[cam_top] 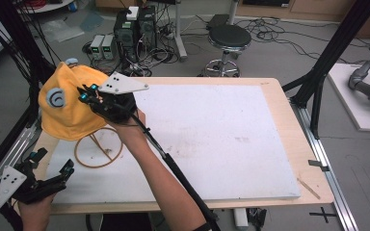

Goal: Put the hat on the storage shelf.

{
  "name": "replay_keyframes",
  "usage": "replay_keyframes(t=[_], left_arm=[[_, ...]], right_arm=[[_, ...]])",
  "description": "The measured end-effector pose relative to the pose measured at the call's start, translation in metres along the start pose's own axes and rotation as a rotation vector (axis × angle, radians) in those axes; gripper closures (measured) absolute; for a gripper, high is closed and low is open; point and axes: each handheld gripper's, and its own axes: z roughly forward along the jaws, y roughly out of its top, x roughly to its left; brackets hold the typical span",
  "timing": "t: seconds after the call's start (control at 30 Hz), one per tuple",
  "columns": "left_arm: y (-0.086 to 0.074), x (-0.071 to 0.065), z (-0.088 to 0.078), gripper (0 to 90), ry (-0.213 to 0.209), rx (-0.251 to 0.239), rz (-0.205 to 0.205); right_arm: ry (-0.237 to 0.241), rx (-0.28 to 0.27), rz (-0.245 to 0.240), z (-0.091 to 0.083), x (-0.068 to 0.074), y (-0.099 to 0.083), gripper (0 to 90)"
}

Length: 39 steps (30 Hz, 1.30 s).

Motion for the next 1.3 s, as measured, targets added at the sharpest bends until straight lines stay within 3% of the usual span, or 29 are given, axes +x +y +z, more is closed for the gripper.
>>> replay_keyframes(t=[0.17, 0.2, 0.23, 0.37, 0.47, 0.53, 0.67, 0.83, 0.93, 1.03, 1.1, 1.13, 1.17, 1.23, 1.27, 1.3], left_arm=[[0.000, 0.001, 0.000, 6.2, 0.004, -0.003, -0.004], [0.000, 0.001, 0.000, 6.2, 0.005, -0.003, -0.004], [0.000, 0.001, -0.001, 6.2, 0.005, -0.001, -0.003], [0.000, 0.002, -0.002, 6.2, 0.007, -0.002, -0.003], [0.000, 0.002, -0.002, 6.2, 0.008, -0.007, -0.007], [0.000, 0.003, -0.002, 6.2, 0.003, -0.006, -0.007], [-0.001, 0.002, -0.002, 6.2, -0.004, -0.007, -0.006], [-0.001, 0.002, -0.002, 6.2, -0.003, -0.007, -0.007], [-0.001, 0.002, -0.003, 6.2, -0.005, -0.008, -0.004], [-0.002, 0.002, -0.003, 6.2, -0.006, -0.011, -0.006], [-0.002, 0.001, -0.002, 6.2, -0.008, -0.009, -0.003], [-0.002, 0.001, -0.002, 6.2, -0.008, -0.009, -0.004], [-0.002, 0.000, -0.002, 6.2, -0.010, -0.007, -0.001], [-0.002, -0.001, -0.002, 6.2, -0.010, -0.005, 0.005], [-0.003, -0.002, -0.001, 6.2, -0.012, -0.004, 0.006], [-0.003, -0.003, -0.001, 6.2, -0.012, -0.002, 0.006]], right_arm=[[-0.001, 0.034, -0.037, 0.005, 0.004, -0.004, 84.8], [-0.007, 0.047, -0.059, 0.007, 0.007, -0.006, 78.7], [-0.007, 0.047, -0.059, 0.007, 0.007, -0.006, 78.7], [-0.129, 0.057, -0.093, 0.008, 0.009, -0.008, 39.5], [-0.158, 0.045, -0.103, 0.006, 0.007, -0.009, 33.1], [-0.194, 0.023, -0.122, 0.002, 0.006, -0.010, 24.0], [-0.230, 0.001, -0.165, -0.005, 0.005, -0.012, 16.7], [-0.219, 0.015, -0.195, -0.016, 0.002, -0.015, 13.1], [-0.224, 0.019, -0.230, -0.034, -0.004, -0.015, 12.1], [-0.232, 0.000, -0.233, -0.048, -0.008, -0.012, 11.8], [-0.257, -0.030, -0.242, -0.073, -0.016, -0.006, 11.7], [-0.257, -0.030, -0.242, -0.073, -0.016, -0.006, 11.7], [-0.285, -0.043, -0.249, -0.093, -0.021, -0.003, 11.7], [-0.306, -0.048, -0.261, -0.115, -0.026, -0.001, 11.7], [-0.306, -0.048, -0.261, -0.115, -0.026, -0.001, 11.7], [-0.322, -0.056, -0.267, -0.127, -0.030, 0.000, 11.7]])
